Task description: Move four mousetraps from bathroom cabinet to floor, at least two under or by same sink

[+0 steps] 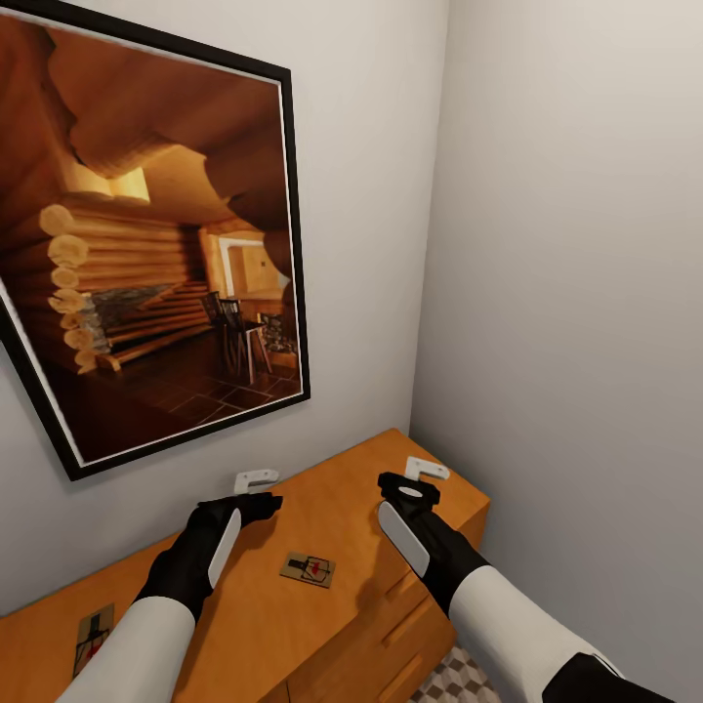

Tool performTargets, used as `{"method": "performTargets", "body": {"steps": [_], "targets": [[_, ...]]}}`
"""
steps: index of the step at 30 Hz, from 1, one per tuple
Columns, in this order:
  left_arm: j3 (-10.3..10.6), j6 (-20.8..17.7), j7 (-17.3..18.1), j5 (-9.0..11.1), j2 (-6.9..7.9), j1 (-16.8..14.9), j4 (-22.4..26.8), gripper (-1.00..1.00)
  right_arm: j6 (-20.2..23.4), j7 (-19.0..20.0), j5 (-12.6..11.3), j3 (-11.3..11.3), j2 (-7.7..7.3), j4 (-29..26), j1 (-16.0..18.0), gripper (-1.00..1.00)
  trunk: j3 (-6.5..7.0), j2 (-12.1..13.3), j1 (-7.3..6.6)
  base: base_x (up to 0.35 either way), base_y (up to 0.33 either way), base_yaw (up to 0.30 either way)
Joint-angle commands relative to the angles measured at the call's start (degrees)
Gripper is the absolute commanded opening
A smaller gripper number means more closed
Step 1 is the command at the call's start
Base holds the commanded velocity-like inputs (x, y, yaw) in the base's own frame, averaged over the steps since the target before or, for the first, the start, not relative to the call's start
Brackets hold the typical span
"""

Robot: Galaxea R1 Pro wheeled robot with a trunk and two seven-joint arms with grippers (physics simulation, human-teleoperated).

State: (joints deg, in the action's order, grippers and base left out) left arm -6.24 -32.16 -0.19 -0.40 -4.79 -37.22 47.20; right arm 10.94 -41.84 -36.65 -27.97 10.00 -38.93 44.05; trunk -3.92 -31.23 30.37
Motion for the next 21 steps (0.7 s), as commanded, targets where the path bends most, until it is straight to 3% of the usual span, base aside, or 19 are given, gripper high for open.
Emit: {"method": "performTargets", "body": {"steps": [1, 21], "targets": [[-0.17, -0.30, -0.01, -0.03, -0.05, -0.04, 0.09, 1.00, 0.40, -0.36, -0.04, -0.08, 0.00, -0.06, 0.07, 1.00, -0.12, -0.11, 0.03, 0.000, 0.000, 0.000], [-0.17, -0.28, -0.07, -0.02, -0.04, -0.04, 0.11, 1.00, 0.39, -0.35, 0.05, 0.11, 0.00, -0.44, 0.07, 1.00, -0.12, -0.11, 0.03, 0.000, 0.000, 0.000]]}}
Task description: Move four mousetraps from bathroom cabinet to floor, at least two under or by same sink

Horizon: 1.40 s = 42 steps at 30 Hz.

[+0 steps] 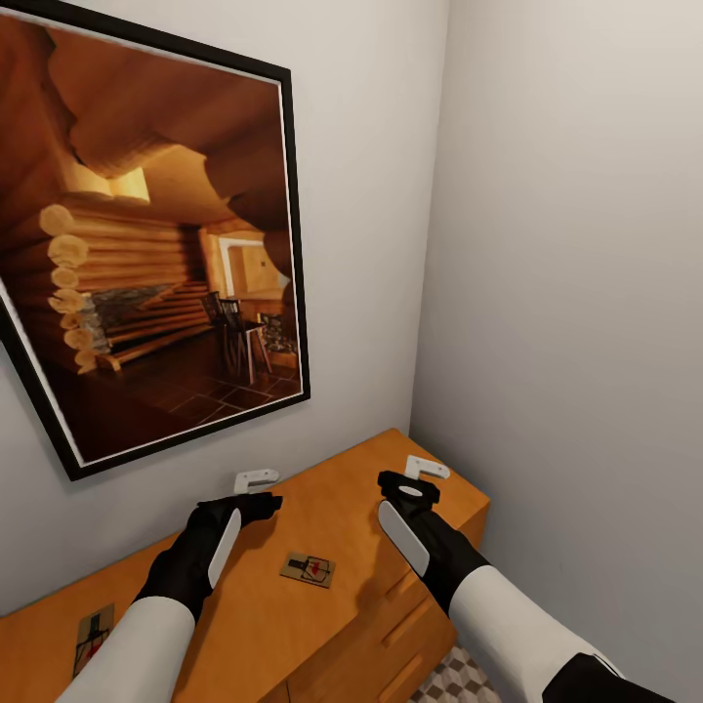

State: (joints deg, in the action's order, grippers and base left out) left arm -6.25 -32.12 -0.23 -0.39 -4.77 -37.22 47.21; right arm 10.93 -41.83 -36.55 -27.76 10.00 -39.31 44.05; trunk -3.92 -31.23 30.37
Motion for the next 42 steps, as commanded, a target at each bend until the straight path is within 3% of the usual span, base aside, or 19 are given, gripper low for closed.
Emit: {"method": "performTargets", "body": {"steps": [1, 9, 15, 20, 26, 27, 31, 32, 33, 36, 39, 42], "targets": [[-0.17, -0.31, -0.03, -0.03, -0.06, -0.04, 0.09, 1.00, 0.40, -0.36, -0.03, -0.12, 0.00, -0.04, 0.07, 1.00, -0.12, -0.11, 0.03, 0.000, 0.000, 0.000], [-0.17, -0.31, -0.03, -0.04, -0.06, -0.04, 0.07, 1.00, -0.67, -0.38, 3.16, -0.38, 0.00, 0.30, 0.07, 1.00, -0.12, -0.11, 0.03, 0.000, 0.000, 0.000], [-0.17, -0.31, -0.03, -0.04, -0.08, -0.04, 0.07, 1.00, -7.50, -0.85, 7.29, -0.47, 0.00, 1.16, -0.03, 1.00, -0.12, -0.11, 0.03, 0.000, 0.000, 0.000], [-0.17, -0.31, -0.03, -0.04, -0.07, -0.04, 0.08, 1.00, -10.96, -0.49, 8.34, -0.47, 0.00, 3.60, -0.09, 1.00, -0.12, -0.11, 0.03, 0.000, 0.000, 0.000], [-0.17, -0.33, 0.02, -0.05, -0.06, -0.04, 0.07, 1.00, -10.20, -0.44, 8.00, -0.38, 0.00, 4.37, -0.10, 1.00, -0.12, -0.11, 0.03, 0.000, 0.000, 0.000], [-0.17, -0.32, 0.03, -0.05, -0.06, -0.04, 0.07, 1.00, -9.52, -0.42, 7.50, -0.35, 0.00, 4.40, -0.10, 1.00, -0.12, -0.11, 0.03, 0.000, 0.000, 0.000], [-0.16, -0.32, 0.05, -0.03, -0.06, -0.04, 0.07, 1.00, -4.28, -0.34, 1.77, -0.24, 0.00, 4.44, -0.11, 1.00, -0.12, -0.11, 0.03, 0.000, 0.000, 0.000], [-0.16, -0.31, 0.05, -0.03, -0.06, -0.04, 0.07, 1.00, -3.03, -0.32, 0.07, -0.23, 0.00, 4.42, -0.11, 1.00, -0.12, -0.11, 0.03, 0.000, 0.000, 0.000], [-0.16, -0.31, 0.05, -0.04, -0.06, -0.04, 0.07, 1.00, -0.62, -0.31, -3.41, -0.22, 0.00, 4.29, -0.11, 1.00, -0.12, -0.11, 0.03, 0.000, 0.000, 0.000], [-0.17, -0.31, 0.06, -0.04, -0.06, -0.04, 0.07, 1.00, 2.20, -0.29, -8.07, -0.21, 0.00, 3.79, -0.11, 1.00, -0.12, -0.11, 0.03, 0.000, 0.000, 0.000], [-0.17, -0.31, 0.06, -0.04, -0.06, -0.04, 0.07, 1.00, 4.04, -0.31, -11.62, -0.20, 0.00, 2.91, -0.11, 1.00, -0.12, -0.11, 0.03, 0.000, 0.000, 0.000], [-0.17, -0.31, 0.06, -0.05, -0.06, -0.04, 0.10, 1.00, 4.67, -0.34, -12.82, -0.16, 0.00, 2.53, -0.11, 1.00, -0.12, -0.11, 0.03, 0.000, 0.000, 0.000]]}}
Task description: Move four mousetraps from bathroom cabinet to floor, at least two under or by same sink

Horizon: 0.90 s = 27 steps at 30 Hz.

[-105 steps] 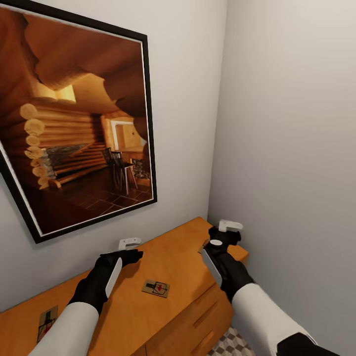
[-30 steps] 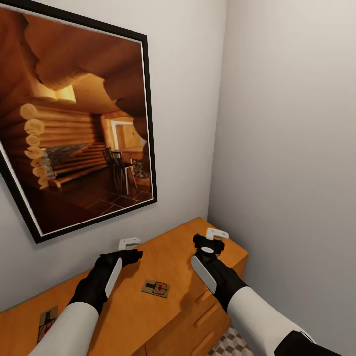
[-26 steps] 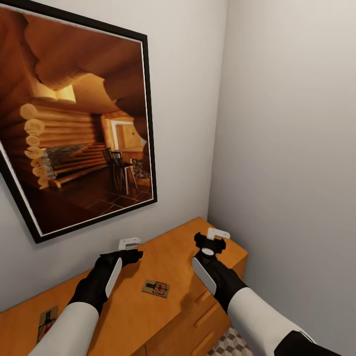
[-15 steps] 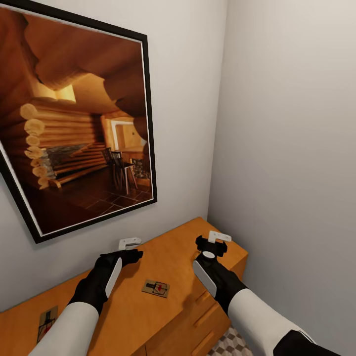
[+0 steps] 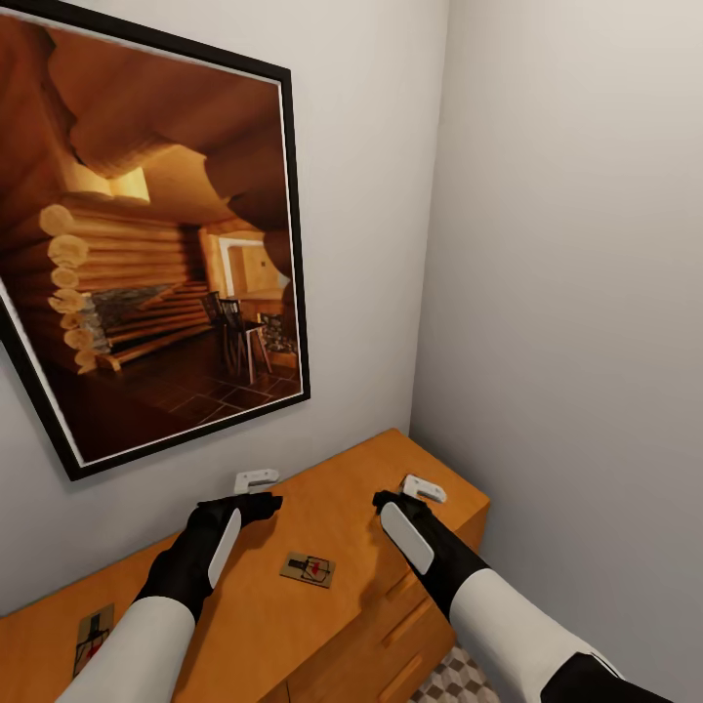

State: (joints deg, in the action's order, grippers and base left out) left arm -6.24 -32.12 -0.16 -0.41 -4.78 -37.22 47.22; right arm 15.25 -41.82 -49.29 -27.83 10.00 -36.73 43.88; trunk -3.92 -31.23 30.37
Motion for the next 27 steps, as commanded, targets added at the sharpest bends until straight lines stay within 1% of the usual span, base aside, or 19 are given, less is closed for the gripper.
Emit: {"method": "performTargets", "body": {"steps": [1, 4, 10, 17, 27], "targets": [[-0.17, -0.31, -0.03, -0.03, -0.06, -0.04, 0.08, 1.00, 0.49, -0.37, -0.32, -0.10, 0.00, -0.17, 0.07, 1.00, -0.12, -0.11, 0.03, 0.000, 0.000, 0.000], [-0.17, -0.31, -0.02, -0.01, -0.06, -0.04, 0.08, 1.00, 0.86, -0.45, -0.92, -0.11, 0.00, -0.85, 0.07, 1.00, -0.12, -0.11, 0.03, 0.000, 0.000, 0.000], [-0.17, -0.31, -0.02, -0.01, -0.06, -0.04, 0.08, 1.00, 1.17, -0.59, -1.25, -0.09, 0.00, -2.98, 0.07, 1.00, -0.12, -0.11, 0.03, 0.000, 0.000, 0.000], [-0.17, -0.31, -0.03, -0.03, -0.04, -0.04, 0.07, 1.00, 1.32, -0.76, -1.26, -0.12, 0.00, -5.58, 0.07, 1.00, -0.12, -0.11, 0.03, 0.000, 0.000, 0.000], [-0.17, -0.31, -0.02, -0.01, -0.06, -0.04, 0.06, 1.00, 1.36, -1.08, -1.00, -0.11, 0.00, -7.25, 0.07, 1.00, -0.12, -0.11, 0.03, 0.000, 0.000, 0.000]]}}
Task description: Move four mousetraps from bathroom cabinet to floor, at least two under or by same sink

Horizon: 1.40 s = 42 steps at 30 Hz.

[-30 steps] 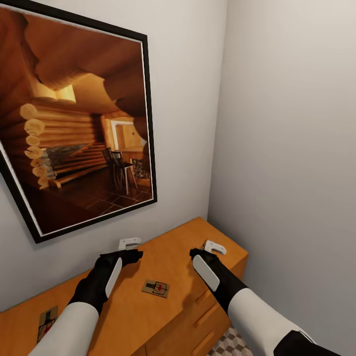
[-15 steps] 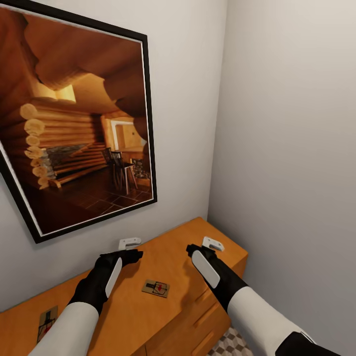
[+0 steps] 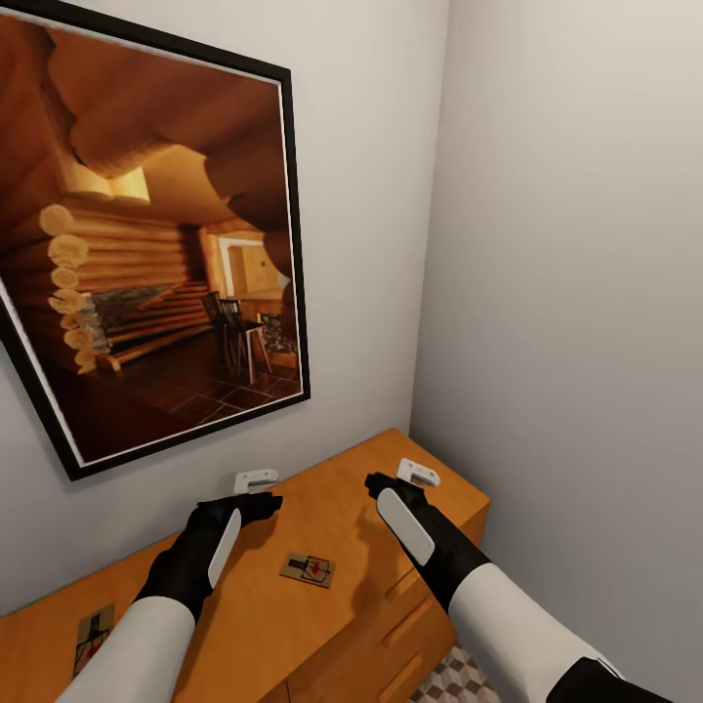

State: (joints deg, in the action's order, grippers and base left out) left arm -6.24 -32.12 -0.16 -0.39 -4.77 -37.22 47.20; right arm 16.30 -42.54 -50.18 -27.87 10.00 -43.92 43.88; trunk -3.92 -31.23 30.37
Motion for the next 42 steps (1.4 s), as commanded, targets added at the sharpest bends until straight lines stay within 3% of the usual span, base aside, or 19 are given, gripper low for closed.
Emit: {"method": "performTargets", "body": {"steps": [1, 19, 29, 42], "targets": [[-0.17, -0.31, -0.02, -0.03, -0.06, -0.04, 0.09, 1.00, 0.29, -0.39, -0.11, -0.05, 0.00, -0.12, 0.06, 1.00, -0.12, -0.11, 0.03, 0.000, 0.000, 0.000], [-0.01, -0.32, 0.03, 0.10, -0.10, -0.04, 0.14, 1.00, 0.24, -0.82, -0.22, 0.01, 0.00, 0.03, 0.06, 1.00, -0.12, -0.11, 0.03, 0.021, 0.000, 0.000], [2.84, -0.25, -0.10, -0.01, -0.03, -0.04, 0.17, 1.00, 0.28, -4.07, -0.18, 0.01, -0.67, -0.02, 0.06, 1.00, -0.12, -0.11, 0.03, 0.017, 0.000, 0.000], [3.24, -0.25, -0.11, 0.04, -0.09, -0.04, 0.17, 1.00, 0.16, -4.42, -0.17, -0.02, -0.77, 0.05, 0.06, 1.00, -0.12, -0.11, 0.03, 0.001, 0.000, 0.000]]}}
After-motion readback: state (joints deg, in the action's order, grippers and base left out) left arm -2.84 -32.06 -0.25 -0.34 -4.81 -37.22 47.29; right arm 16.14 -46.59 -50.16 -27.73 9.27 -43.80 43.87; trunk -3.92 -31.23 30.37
